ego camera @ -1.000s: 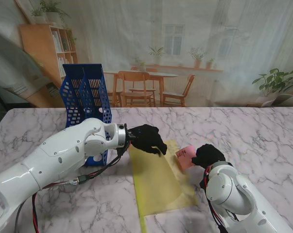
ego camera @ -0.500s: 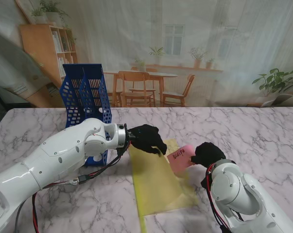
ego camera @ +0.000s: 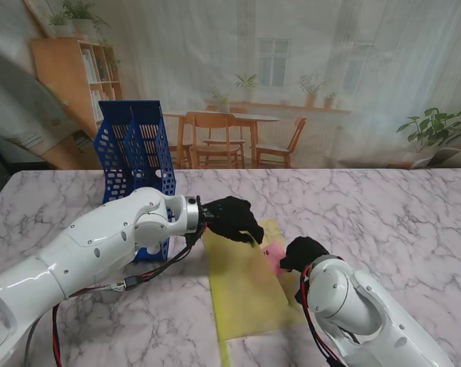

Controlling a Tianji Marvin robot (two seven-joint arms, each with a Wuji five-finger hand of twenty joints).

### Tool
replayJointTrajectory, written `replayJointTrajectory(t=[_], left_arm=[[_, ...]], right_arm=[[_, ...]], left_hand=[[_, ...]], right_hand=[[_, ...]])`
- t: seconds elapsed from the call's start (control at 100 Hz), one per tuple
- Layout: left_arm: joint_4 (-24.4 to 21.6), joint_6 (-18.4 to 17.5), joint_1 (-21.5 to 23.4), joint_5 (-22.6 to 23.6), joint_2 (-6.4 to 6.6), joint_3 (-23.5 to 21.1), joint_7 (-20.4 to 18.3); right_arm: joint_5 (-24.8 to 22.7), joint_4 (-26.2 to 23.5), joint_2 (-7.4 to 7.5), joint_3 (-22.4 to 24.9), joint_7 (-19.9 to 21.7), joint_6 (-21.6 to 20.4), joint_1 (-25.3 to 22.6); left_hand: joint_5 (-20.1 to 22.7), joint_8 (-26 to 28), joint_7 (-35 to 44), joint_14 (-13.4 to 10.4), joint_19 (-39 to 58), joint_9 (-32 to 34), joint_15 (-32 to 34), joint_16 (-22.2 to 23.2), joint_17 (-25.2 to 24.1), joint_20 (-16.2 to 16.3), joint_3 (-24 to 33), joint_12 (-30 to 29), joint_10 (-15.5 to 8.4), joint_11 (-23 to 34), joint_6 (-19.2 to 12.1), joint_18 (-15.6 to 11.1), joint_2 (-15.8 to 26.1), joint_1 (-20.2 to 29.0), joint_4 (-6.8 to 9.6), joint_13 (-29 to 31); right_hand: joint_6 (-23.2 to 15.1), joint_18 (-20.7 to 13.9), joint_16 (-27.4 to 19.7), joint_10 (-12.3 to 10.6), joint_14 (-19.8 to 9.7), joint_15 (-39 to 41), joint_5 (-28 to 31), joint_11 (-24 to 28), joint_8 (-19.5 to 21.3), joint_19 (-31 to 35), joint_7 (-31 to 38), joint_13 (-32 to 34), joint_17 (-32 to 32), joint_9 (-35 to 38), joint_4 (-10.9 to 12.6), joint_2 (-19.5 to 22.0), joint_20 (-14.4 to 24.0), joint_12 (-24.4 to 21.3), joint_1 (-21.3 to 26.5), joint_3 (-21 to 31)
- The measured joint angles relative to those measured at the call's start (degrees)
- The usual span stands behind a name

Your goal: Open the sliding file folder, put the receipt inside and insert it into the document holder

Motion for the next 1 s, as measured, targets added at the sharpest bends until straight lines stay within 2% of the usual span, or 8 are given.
replayJointTrajectory(t=[0.26,0.43,0.58,0.8,0.94,1.0], left_arm=[[0.0,0.0,0.1,0.4,-0.09,-0.3,0.5],[-0.1,-0.1,0.1,0.7,-0.08,-0.3,0.5],[0.0,-0.1,0.0,0.7,-0.07,0.1,0.5],[0.1,-0.1,-0.1,0.6,-0.09,0.4,0.5],[0.1,-0.1,-0.1,0.6,-0.10,0.3,0.5],[0.2,-0.1,-0.1,0.6,-0.12,0.3,0.5]], right_arm=[[1.5,2.5,-0.76,-2.2,-1.4,2.0,2.2],[2.4,2.3,-1.99,0.5,-3.3,0.6,1.3],[1.7,-0.6,-1.69,2.7,-2.6,-0.6,-0.7],[4.0,-3.9,-1.73,6.4,-2.7,-3.3,-3.3],[5.4,-5.1,-1.50,7.3,-1.9,-3.0,-3.9],[5.3,-5.0,-1.18,6.5,-1.3,-1.7,-3.5]], left_hand=[[0.0,0.0,0.0,0.0,0.0,0.0,0.0,0.0,0.0,0.0,0.0,0.0,0.0,0.0,0.0,0.0,0.0,0.0,0.00,0.0],[0.0,0.0,0.0,0.0,0.0,0.0,0.0,0.0,0.0,0.0,0.0,0.0,0.0,0.0,0.0,0.0,0.0,0.0,0.00,0.0],[0.0,0.0,0.0,0.0,0.0,0.0,0.0,0.0,0.0,0.0,0.0,0.0,0.0,0.0,0.0,0.0,0.0,0.0,0.00,0.0],[0.0,0.0,0.0,0.0,0.0,0.0,0.0,0.0,0.0,0.0,0.0,0.0,0.0,0.0,0.0,0.0,0.0,0.0,0.00,0.0],[0.0,0.0,0.0,0.0,0.0,0.0,0.0,0.0,0.0,0.0,0.0,0.0,0.0,0.0,0.0,0.0,0.0,0.0,0.00,0.0],[0.0,0.0,0.0,0.0,0.0,0.0,0.0,0.0,0.0,0.0,0.0,0.0,0.0,0.0,0.0,0.0,0.0,0.0,0.00,0.0]], right_hand=[[0.0,0.0,0.0,0.0,0.0,0.1,0.0,0.0,0.5,0.5,0.0,0.0,0.0,0.0,0.0,0.0,0.0,0.4,0.0,0.0],[0.0,-0.1,0.0,0.0,0.0,0.1,0.0,0.0,0.5,0.5,0.0,0.0,0.0,0.0,0.0,0.0,0.0,0.4,0.0,0.0],[0.0,-0.1,0.0,0.0,0.0,0.1,0.0,0.0,0.5,0.5,0.0,0.0,0.0,0.0,0.0,0.0,0.0,0.4,0.0,0.0],[0.0,-0.1,0.1,0.0,0.0,1.4,0.0,0.0,0.6,0.6,0.6,0.5,0.0,0.0,0.0,0.0,0.0,0.4,0.0,0.0],[0.0,-0.1,0.1,0.0,0.0,1.4,0.0,0.1,0.6,0.9,0.6,0.5,0.0,0.0,0.0,0.0,0.0,0.4,0.0,0.0],[0.0,-0.1,0.1,0.0,0.0,1.4,0.0,0.1,0.6,0.9,0.6,0.5,0.0,0.0,0.0,0.0,0.0,0.4,0.0,0.0]])
